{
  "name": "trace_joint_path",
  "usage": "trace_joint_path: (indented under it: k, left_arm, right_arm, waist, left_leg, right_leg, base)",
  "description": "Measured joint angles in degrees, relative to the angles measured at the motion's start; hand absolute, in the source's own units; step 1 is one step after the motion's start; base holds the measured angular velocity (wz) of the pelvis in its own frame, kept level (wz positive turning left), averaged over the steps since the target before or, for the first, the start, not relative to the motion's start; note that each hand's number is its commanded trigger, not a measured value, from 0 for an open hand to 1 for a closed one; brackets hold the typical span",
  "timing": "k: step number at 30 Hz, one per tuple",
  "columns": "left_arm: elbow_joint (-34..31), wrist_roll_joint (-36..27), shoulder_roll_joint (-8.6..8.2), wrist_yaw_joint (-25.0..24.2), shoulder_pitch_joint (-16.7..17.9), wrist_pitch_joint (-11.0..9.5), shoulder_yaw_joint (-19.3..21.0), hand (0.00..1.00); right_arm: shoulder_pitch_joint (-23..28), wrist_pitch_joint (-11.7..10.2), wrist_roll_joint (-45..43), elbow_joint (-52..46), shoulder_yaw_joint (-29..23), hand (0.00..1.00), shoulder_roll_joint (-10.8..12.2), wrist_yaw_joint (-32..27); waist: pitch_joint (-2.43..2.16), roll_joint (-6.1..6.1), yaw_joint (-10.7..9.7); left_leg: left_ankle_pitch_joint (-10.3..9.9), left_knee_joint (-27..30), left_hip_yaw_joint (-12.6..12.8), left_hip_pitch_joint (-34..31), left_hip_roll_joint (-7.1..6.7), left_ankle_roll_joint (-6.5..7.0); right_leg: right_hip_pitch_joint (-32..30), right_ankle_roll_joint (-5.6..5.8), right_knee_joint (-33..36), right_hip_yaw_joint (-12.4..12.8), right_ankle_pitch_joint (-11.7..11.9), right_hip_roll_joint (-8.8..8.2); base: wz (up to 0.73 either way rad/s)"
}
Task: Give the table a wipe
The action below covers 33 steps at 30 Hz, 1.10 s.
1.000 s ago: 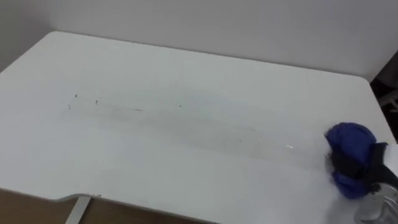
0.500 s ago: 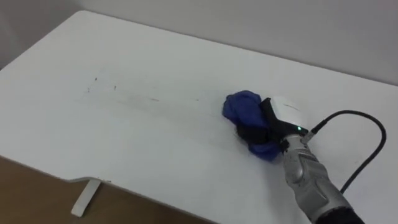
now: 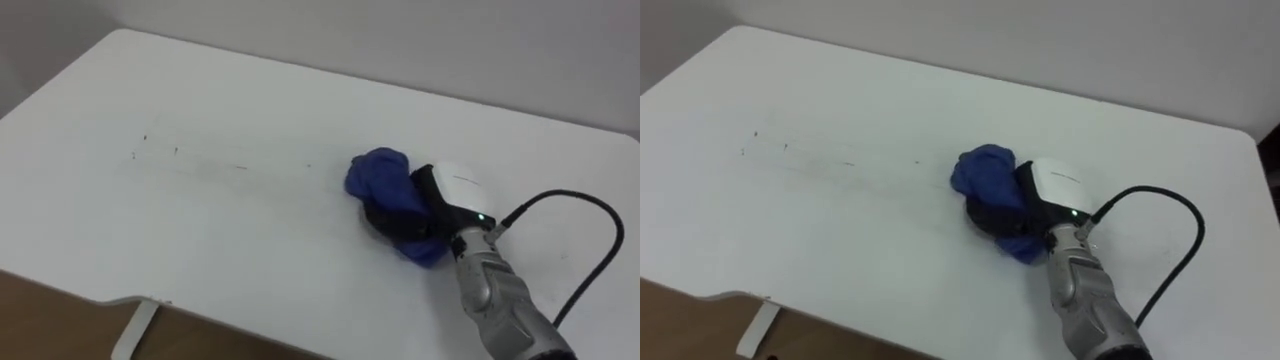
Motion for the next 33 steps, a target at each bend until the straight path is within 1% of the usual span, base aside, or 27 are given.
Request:
trace_joint_path:
  k: [1, 3, 5, 8, 9, 10, 11, 12, 13, 15, 16, 17, 18, 20, 22, 23, 24, 25, 27, 28, 29, 30, 31, 32, 33]
  left_arm:
    - [-0.1, 0.0, 0.00, 0.1, 0.0, 0.0, 0.0, 0.00]
    - [-0.5, -0.4, -0.05, 0.8, 0.0, 0.0, 0.2, 0.00]
    - [-0.5, -0.5, -0.04, 0.9, -0.1, -0.4, 0.5, 0.00]
    - [-0.5, -0.5, 0.02, 0.9, 0.0, -0.9, 0.6, 0.00]
    - [-0.5, -1.3, 0.03, 0.9, -0.2, -1.3, 0.6, 0.00]
    - [-0.4, -1.9, 0.03, 0.9, -0.4, -1.4, 0.6, 0.00]
    - [-0.3, -2.9, 0.03, 0.9, -0.7, -1.4, 0.6, 0.00]
    - [-0.4, -3.9, 0.03, 0.9, -0.6, -1.6, 0.6, 0.00]
    - [-0.3, -4.1, 0.04, 0.9, -0.6, -1.7, 0.8, 0.00]
    - [0.4, -4.5, 0.03, 0.9, -0.9, -2.8, 1.5, 0.00]
    - [0.8, -4.5, 0.03, 0.9, -1.0, -3.0, 1.6, 0.00]
    - [0.9, -4.5, 0.01, 0.9, -0.9, -3.1, 1.8, 0.00]
    - [0.9, -4.5, -0.03, 0.8, -0.8, -3.4, 2.1, 0.00]
    - [0.9, -4.5, -0.12, 0.8, -0.7, -3.5, 3.3, 0.00]
    - [0.9, -4.3, -0.12, 0.7, 0.0, -3.7, 4.9, 0.00]
    - [1.2, -4.5, -0.10, 0.7, 0.3, -3.9, 6.4, 0.00]
    - [1.8, -4.5, -0.07, 0.8, 0.6, -4.2, 8.2, 0.00]
    - [1.8, -4.5, -0.01, 0.9, 1.0, -4.2, 8.8, 0.00]
    - [1.8, -4.4, 0.00, 1.0, 2.3, -4.5, 10.3, 0.00]
    - [1.8, -4.4, 0.00, 1.0, 2.6, -4.6, 10.5, 0.00]
    - [1.9, -4.3, -0.03, 0.9, 3.2, -4.6, 10.9, 0.00]
    - [2.0, -4.3, -0.13, 0.8, 3.9, -4.6, 11.6, 0.00]
    - [2.1, -4.4, -0.15, 0.7, 4.1, -4.6, 12.0, 0.00]
    - [2.5, -4.3, -0.13, 0.6, 4.1, -4.7, 13.6, 0.00]
    - [2.9, -4.3, 0.01, 0.6, 4.1, -4.9, 15.4, 0.00]
  right_arm:
    - [0.6, 0.0, -0.2, -0.8, 0.0, 0.00, 0.0, 0.0]
    - [2.9, -0.4, -0.2, -3.6, -0.7, 0.00, 0.0, 0.1]
    - [4.2, -0.7, -0.2, -5.3, -1.6, 0.00, 0.0, 1.1]
    - [4.4, -0.8, 0.0, -6.9, -2.1, 0.00, -0.2, 2.9]
    - [4.6, -0.6, 0.0, -8.0, -2.4, 0.00, -0.3, 3.6]
    - [5.0, -0.6, 0.0, -8.9, -2.8, 0.00, -0.3, 3.9]
    - [6.4, -0.6, 0.2, -11.0, -3.6, 0.00, -0.3, 4.3]
    - [7.9, -0.6, 0.3, -13.1, -4.2, 0.00, -0.6, 4.6]
    - [8.5, -0.6, 0.6, -14.1, -4.4, 0.00, -0.7, 4.7]
    - [10.4, -0.6, 1.2, -16.9, -6.9, 0.00, -1.2, 5.1]
    - [10.8, -0.6, 1.2, -17.5, -7.6, 0.00, -1.3, 5.2]
    - [11.4, -0.6, 1.2, -19.1, -9.5, 0.00, -1.5, 5.5]
    - [11.7, -0.7, 1.2, -20.4, -11.6, 0.00, -1.9, 5.5]
    - [11.9, -0.7, 2.5, -21.9, -14.9, 0.00, -2.5, 5.5]
    - [12.7, -0.9, 5.0, -23.9, -19.0, 0.00, -2.8, 5.5]
    - [13.0, -1.3, 7.0, -24.8, -22.1, 0.00, -2.9, 5.0]
    - [13.1, -1.5, 9.0, -24.9, -25.0, 0.00, -3.2, 4.0]
    - [13.1, -1.5, 9.7, -24.8, -26.3, 0.00, -3.5, 3.4]
    - [14.2, -1.9, 11.8, -24.8, -30.9, 0.00, -5.2, 0.7]
    - [14.9, -1.9, 12.1, -24.8, -32.0, 0.00, -5.3, 0.1]
    - [16.0, -1.8, 13.0, -24.7, -34.3, 0.00, -5.6, -0.5]
    - [16.3, -1.8, 14.2, -24.1, -36.6, 0.00, -6.2, -0.8]
    - [16.3, -1.8, 14.9, -23.6, -37.8, 0.00, -6.6, -1.0]
    - [16.4, -2.0, 16.8, -21.2, -40.2, 0.00, -7.5, -2.0]
    - [16.5, -2.3, 18.6, -17.6, -42.4, 0.00, -8.3, -3.2]
  waist:
    - [-0.01, 0.01, -0.1]
    - [-0.05, 0.02, -1.1]
    - [-0.12, -0.09, -1.9]
    - [-0.11, -0.12, -3.6]
    - [-0.11, -0.17, -4.3]
    - [-0.11, -0.25, -4.6]
    - [-0.23, -0.52, -4.8]
    - [-0.25, -0.56, -5.5]
    - [-0.22, -0.62, -5.8]
    - [-0.03, -1.04, -7.2]
    - [-0.02, -1.06, -7.2]
    - [0.10, -1.11, -7.5]
    - [0.48, -1.09, -8.1]
    - [0.60, -1.25, -8.8]
    - [0.52, -1.46, -9.4]
    - [0.51, -1.59, -10.2]
    - [0.41, -1.75, -10.7]
    - [0.39, -1.85, -11.0]
    - [0.42, -2.21, -12.6]
    - [0.38, -2.32, -12.9]
    - [0.39, -2.54, -13.4]
    - [0.40, -2.69, -13.8]
    - [0.39, -2.81, -14.0]
    - [0.53, -3.31, -14.8]
    - [0.45, -3.72, -15.2]
  left_leg:
    - [0.0, 0.0, 0.0, 0.1, -0.05, 0.00]
    - [0.0, 0.0, 0.2, 0.4, -0.22, 0.06]
    - [0.0, -0.2, 0.4, 0.6, -0.25, 0.07]
    - [-0.1, -0.4, 1.1, 1.1, -0.26, 0.14]
    - [-0.1, -0.4, 1.2, 1.1, -0.26, 0.16]
    - [-0.1, -0.5, 1.3, 1.1, -0.26, 0.17]
    - [-0.1, -0.6, 1.5, 1.1, -0.26, 0.18]
    - [-0.1, -0.7, 1.7, 1.2, -0.26, 0.26]
    - [-0.1, -0.7, 1.7, 1.2, -0.28, 0.28]
    - [-0.1, -1.0, 1.7, 1.3, -0.28, 0.28]
    - [-0.1, -1.1, 1.8, 1.4, -0.28, 0.28]
    - [-0.1, -1.3, 2.4, 1.6, -0.23, 0.28]
    - [-0.2, -1.5, 2.9, 1.9, -0.19, 0.34]
    - [-0.2, -1.7, 3.6, 2.1, -0.19, 0.42]
    - [-0.4, -1.6, 4.2, 2.2, -0.16, 0.51]
    - [-0.5, -1.6, 4.2, 2.2, -0.27, 0.60]
    - [-0.6, -1.7, 4.4, 2.3, -0.38, 0.70]
    - [-0.6, -1.7, 4.5, 2.4, -0.39, 0.74]
    - [-0.7, -1.7, 4.9, 2.4, -0.44, 0.83]
    - [-0.7, -1.7, 5.0, 2.5, -0.45, 0.86]
    - [-0.8, -1.7, 5.5, 2.7, -0.44, 0.88]
    - [-0.8, -1.7, 6.4, 2.9, -0.41, 0.95]
    - [-0.9, -1.7, 6.7, 2.9, -0.40, 0.97]
    - [-0.9, -1.6, 6.8, 2.9, -0.41, 1.02]
    - [-1.0, -1.6, 7.1, 3.0, -0.39, 1.02]
  right_leg:
    - [0.2, 0.00, -0.2, 0.1, 0.0, 0.00]
    - [0.5, 0.00, -0.4, 0.8, 0.0, 0.00]
    - [0.5, 0.05, -0.4, 1.6, 0.0, 0.00]
    - [0.5, 0.06, -0.4, 2.9, 0.0, 0.00]
    - [0.3, 0.06, -0.4, 3.1, 0.0, 0.00]
    - [0.2, 0.06, -0.4, 3.2, 0.0, 0.00]
    - [0.0, 0.05, -0.4, 3.5, 0.0, 0.00]
    - [0.0, 0.05, -0.4, 3.7, 0.0, 0.00]
    - [0.0, 0.05, -0.3, 3.7, 0.0, -0.01]
    - [0.0, 0.05, -0.3, 3.9, 0.0, -0.01]
    - [-0.1, 0.05, -0.3, 4.0, 0.0, -0.01]
    - [0.1, 0.07, -0.3, 4.5, 0.0, -0.01]
    - [0.1, 0.07, -0.3, 5.0, 0.0, -0.01]
    - [-0.1, 0.07, -0.4, 5.5, 0.0, -0.03]
    - [-0.5, 0.07, -0.3, 6.2, 0.0, -0.11]
    - [-0.4, 0.16, -0.3, 6.2, -0.1, -0.25]
    - [-0.5, 0.29, -0.1, 6.3, -0.2, -0.37]
    - [-0.6, 0.32, 0.0, 6.5, -0.2, -0.41]
    - [-0.9, 0.43, 0.5, 6.7, -0.2, -0.59]
    - [-0.9, 0.47, 0.5, 6.8, -0.3, -0.62]
    - [-1.1, 0.49, 0.6, 7.0, -0.3, -0.68]
    - [-1.6, 0.54, 0.7, 7.8, -0.3, -0.70]
    - [-1.6, 0.54, 0.8, 8.2, -0.3, -0.71]
    - [-1.6, 0.55, 0.9, 8.4, -0.3, -0.79]
    - [-1.4, 0.59, 0.9, 8.6, -0.3, -0.80]
  base:
    - [0.00]
    - [-0.02]
    - [-0.07]
    - [-0.11]
    - [-0.09]
    - [-0.09]
    - [-0.07]
    - [-0.05]
    - [0.00]
    - [-0.02]
    - [-0.11]
    - [-0.18]
    - [-0.20]
    - [-0.18]
    - [-0.14]
    - [-0.05]
    - [0.00]
    - [-0.10]
    - [-0.06]
    - [-0.05]
    - [-0.19]
    - [-0.26]
    - [-0.22]
    - [-0.13]
    - [-0.08]
